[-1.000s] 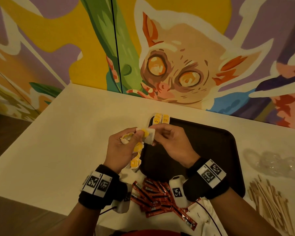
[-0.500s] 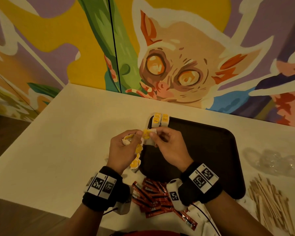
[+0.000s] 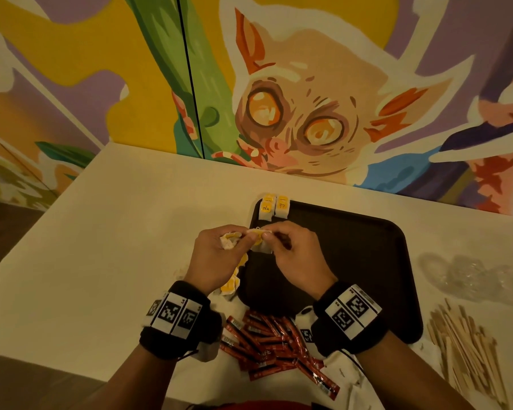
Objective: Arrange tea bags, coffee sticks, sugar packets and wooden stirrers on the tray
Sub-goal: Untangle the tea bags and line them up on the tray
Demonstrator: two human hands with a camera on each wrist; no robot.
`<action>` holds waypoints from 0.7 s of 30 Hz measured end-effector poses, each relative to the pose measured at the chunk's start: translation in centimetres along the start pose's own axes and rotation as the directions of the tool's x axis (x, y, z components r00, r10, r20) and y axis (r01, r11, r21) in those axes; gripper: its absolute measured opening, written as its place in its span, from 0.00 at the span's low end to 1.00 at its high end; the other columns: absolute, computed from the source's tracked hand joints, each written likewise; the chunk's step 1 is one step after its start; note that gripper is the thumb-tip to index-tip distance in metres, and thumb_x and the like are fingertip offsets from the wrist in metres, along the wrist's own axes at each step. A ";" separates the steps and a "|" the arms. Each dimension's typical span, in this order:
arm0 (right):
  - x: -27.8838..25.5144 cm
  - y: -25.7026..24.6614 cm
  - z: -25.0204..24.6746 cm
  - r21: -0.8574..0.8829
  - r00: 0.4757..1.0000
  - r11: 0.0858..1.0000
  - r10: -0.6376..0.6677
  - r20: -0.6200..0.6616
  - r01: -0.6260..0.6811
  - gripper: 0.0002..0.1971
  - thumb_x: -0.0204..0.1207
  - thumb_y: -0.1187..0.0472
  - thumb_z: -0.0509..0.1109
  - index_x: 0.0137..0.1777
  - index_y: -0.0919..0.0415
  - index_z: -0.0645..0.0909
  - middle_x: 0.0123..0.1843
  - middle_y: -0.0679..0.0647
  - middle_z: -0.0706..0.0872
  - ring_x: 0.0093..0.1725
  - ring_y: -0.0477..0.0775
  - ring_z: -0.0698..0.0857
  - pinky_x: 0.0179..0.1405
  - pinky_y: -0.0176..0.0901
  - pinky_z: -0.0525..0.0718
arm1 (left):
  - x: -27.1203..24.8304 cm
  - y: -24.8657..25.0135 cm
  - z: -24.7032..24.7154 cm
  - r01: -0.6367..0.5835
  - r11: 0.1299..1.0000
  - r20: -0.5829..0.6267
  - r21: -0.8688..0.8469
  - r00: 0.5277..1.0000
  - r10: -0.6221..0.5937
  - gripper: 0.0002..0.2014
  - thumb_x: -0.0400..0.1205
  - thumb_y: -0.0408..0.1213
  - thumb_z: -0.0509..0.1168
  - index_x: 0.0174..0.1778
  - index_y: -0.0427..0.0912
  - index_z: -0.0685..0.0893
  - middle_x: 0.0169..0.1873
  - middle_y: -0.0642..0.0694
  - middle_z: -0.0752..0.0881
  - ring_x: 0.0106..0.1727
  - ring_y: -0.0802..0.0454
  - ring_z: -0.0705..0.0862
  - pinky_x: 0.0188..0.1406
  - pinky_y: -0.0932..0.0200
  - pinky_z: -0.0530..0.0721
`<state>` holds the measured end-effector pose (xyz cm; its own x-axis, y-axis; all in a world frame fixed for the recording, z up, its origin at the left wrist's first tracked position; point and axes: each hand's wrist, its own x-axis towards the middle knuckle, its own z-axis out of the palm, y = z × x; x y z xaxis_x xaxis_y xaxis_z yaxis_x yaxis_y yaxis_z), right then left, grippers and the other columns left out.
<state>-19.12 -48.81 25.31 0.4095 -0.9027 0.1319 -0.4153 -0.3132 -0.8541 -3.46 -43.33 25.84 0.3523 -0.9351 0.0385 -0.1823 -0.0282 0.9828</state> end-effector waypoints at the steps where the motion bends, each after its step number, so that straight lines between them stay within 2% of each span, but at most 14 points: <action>1: 0.0 0.2 0.0 0.041 1.000 0.999 0.021 0.010 -0.022 0.09 0.83 0.59 0.69 0.57 0.55 0.88 0.53 0.46 0.89 0.53 0.43 0.86 0.55 0.44 0.87 | 0.1 0.0 0.0 0.001 1.000 0.005 0.012 1.000 -0.001 0.02 0.77 0.35 0.74 0.41 0.42 0.91 0.36 0.51 0.91 0.37 0.64 0.87 0.38 0.74 0.80; 5: -0.2 0.7 0.4 0.214 0.986 0.965 0.131 0.108 -0.151 0.07 0.81 0.56 0.71 0.56 0.52 0.86 0.51 0.45 0.89 0.53 0.46 0.88 0.54 0.52 0.88 | 0.7 -0.3 0.1 0.052 0.998 -0.019 -0.023 0.998 -0.053 0.04 0.76 0.38 0.76 0.41 0.42 0.91 0.32 0.54 0.89 0.32 0.62 0.84 0.31 0.68 0.79; 7: -0.1 1.1 0.5 0.234 0.983 0.958 0.140 0.118 -0.165 0.06 0.80 0.56 0.73 0.54 0.52 0.87 0.51 0.46 0.90 0.53 0.46 0.88 0.57 0.50 0.87 | 0.9 -0.4 0.2 0.088 0.994 -0.043 -0.066 0.995 -0.091 0.04 0.75 0.38 0.76 0.40 0.42 0.91 0.31 0.54 0.89 0.31 0.60 0.84 0.29 0.66 0.78; 9: 0.1 1.6 0.6 0.246 0.983 0.954 0.145 0.112 -0.169 0.04 0.80 0.57 0.72 0.51 0.54 0.88 0.50 0.48 0.90 0.53 0.47 0.88 0.58 0.46 0.87 | 0.9 -0.7 0.4 0.139 0.986 -0.056 -0.090 0.988 -0.144 0.04 0.74 0.39 0.77 0.40 0.42 0.91 0.30 0.50 0.89 0.30 0.54 0.84 0.27 0.57 0.81; 11: 0.7 2.4 0.7 0.247 0.974 0.944 0.199 0.104 -0.219 0.03 0.80 0.57 0.72 0.47 0.53 0.87 0.48 0.49 0.90 0.49 0.46 0.88 0.52 0.44 0.86 | 0.9 -1.0 0.6 0.191 0.975 -0.052 -0.112 0.979 -0.198 0.04 0.76 0.40 0.75 0.39 0.44 0.91 0.30 0.45 0.88 0.28 0.47 0.82 0.26 0.52 0.81; 12: 1.1 3.0 0.8 0.247 0.967 0.935 0.239 0.094 -0.255 0.03 0.80 0.57 0.72 0.46 0.51 0.87 0.47 0.48 0.90 0.45 0.43 0.87 0.48 0.42 0.85 | 0.9 -1.1 0.7 0.216 0.968 -0.053 -0.127 0.973 -0.225 0.05 0.77 0.40 0.74 0.39 0.44 0.90 0.30 0.44 0.87 0.27 0.45 0.81 0.24 0.53 0.79; 15: 2.8 5.1 0.6 0.227 0.931 0.903 0.360 0.061 -0.364 0.07 0.80 0.55 0.72 0.56 0.53 0.87 0.51 0.48 0.90 0.37 0.37 0.84 0.40 0.34 0.80 | 0.9 -1.7 0.6 0.301 0.934 -0.048 -0.191 0.948 -0.315 0.09 0.80 0.39 0.71 0.42 0.36 0.87 0.29 0.37 0.83 0.27 0.45 0.75 0.19 0.60 0.73; 18: 5.0 7.2 0.1 0.105 0.886 0.880 0.464 0.017 -0.463 0.10 0.81 0.54 0.71 0.59 0.55 0.86 0.52 0.47 0.89 0.36 0.41 0.85 0.32 0.28 0.79 | 0.8 -2.4 0.5 0.388 0.880 -0.007 -0.274 0.914 -0.406 0.12 0.81 0.39 0.69 0.44 0.30 0.84 0.30 0.37 0.81 0.28 0.44 0.77 0.21 0.58 0.77; 19: 5.8 7.9 0.0 0.066 0.873 0.871 0.488 -0.009 -0.486 0.10 0.81 0.54 0.71 0.59 0.55 0.86 0.51 0.48 0.89 0.37 0.43 0.86 0.33 0.28 0.81 | 0.8 -2.8 0.4 0.422 0.849 0.015 -0.318 0.897 -0.441 0.11 0.81 0.38 0.69 0.43 0.30 0.83 0.30 0.37 0.81 0.28 0.44 0.78 0.22 0.58 0.77; 21: 7.4 9.4 0.1 0.003 0.852 0.854 0.520 -0.063 -0.521 0.10 0.81 0.55 0.72 0.58 0.56 0.87 0.52 0.51 0.89 0.45 0.50 0.89 0.45 0.39 0.88 | 0.9 -3.3 0.3 0.490 0.772 0.064 -0.406 0.857 -0.510 0.09 0.82 0.35 0.68 0.44 0.31 0.83 0.31 0.37 0.81 0.27 0.46 0.79 0.22 0.58 0.78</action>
<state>-19.91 -58.46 18.23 0.0822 -0.9504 -0.2999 -0.5656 0.2033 -0.7992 -2.77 -44.18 22.60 0.3362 -0.8101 -0.4803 0.4044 -0.3364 0.8505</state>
